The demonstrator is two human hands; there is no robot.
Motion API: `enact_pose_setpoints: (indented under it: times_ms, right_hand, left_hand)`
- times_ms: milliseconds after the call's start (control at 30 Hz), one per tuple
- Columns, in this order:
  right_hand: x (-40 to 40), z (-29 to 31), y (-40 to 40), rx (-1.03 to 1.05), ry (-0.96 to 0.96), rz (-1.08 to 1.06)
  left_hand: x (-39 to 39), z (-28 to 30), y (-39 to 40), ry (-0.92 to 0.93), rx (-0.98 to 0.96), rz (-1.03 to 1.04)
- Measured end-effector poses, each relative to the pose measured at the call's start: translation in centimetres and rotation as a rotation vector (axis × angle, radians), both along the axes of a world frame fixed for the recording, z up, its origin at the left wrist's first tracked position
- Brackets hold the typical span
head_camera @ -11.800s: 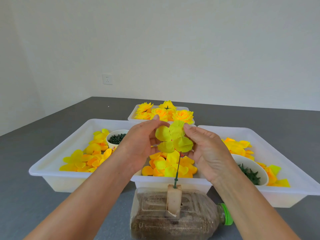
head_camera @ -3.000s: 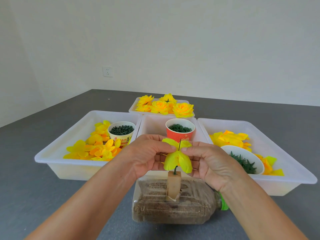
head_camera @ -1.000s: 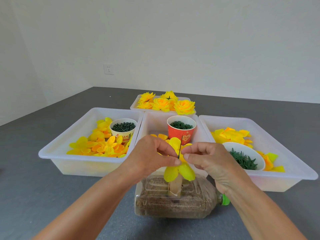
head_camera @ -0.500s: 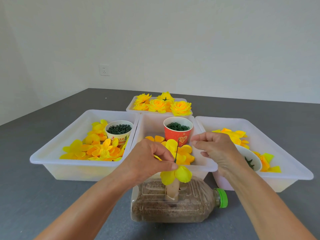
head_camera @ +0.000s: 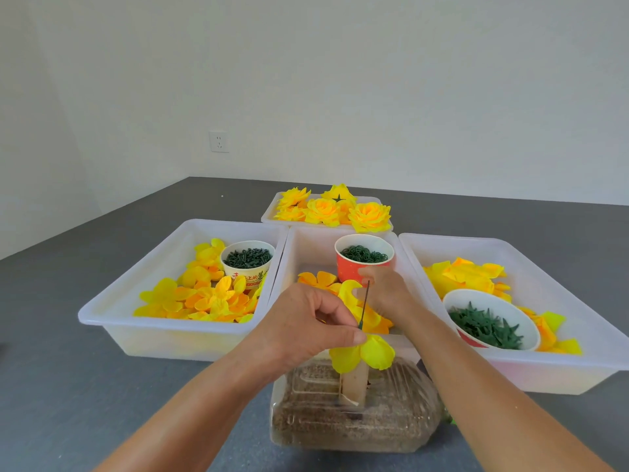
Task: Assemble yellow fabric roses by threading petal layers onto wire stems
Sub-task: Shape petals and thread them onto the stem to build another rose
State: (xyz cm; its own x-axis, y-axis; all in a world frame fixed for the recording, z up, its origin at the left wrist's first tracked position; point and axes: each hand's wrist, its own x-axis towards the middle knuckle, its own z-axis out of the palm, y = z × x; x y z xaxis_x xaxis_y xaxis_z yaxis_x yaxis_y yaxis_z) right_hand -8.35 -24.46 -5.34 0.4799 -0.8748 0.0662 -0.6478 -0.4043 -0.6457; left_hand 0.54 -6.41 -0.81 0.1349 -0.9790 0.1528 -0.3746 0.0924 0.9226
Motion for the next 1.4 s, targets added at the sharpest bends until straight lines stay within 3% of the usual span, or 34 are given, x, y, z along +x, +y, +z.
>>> enact_pose_setpoints:
  times_ms: [133,267,400,533,800,1033,1400]
  right_hand:
    - [-0.2,0.0,0.4,-0.055,-0.041,0.041]
    - [-0.1,0.3,0.6,-0.065,0.075,0.127]
    - [0.7,1.9,-1.3,-0.159,-0.092,0.018]
    - [2.3,3.1,-5.4,-0.336,0.123,-0.044]
    - [5.1,0.8,-10.0,-0.273,0.443,0.046]
    - [6.6,0.5,-11.1,-0.198,0.388,-0.129]
    - [5.9,1.1,-10.8,-0.230,0.489,-0.004]
  left_hand:
    - [-0.1,-0.1,0.0,0.018,-0.004,0.006]
    - [-0.1,0.0,-0.2,0.029,0.003,0.006]
    - [0.2,-0.1,-0.4,0.044,0.014,-0.026]
    - [0.5,0.0,-0.3,0.067,0.031,-0.066]
    - [1.2,0.0,-0.9,0.130,0.056,-0.174]
    - [1.6,-0.3,-1.6,0.121,0.023,-0.229]
    - [1.1,-1.1,-1.3,0.192,0.021,-0.195]
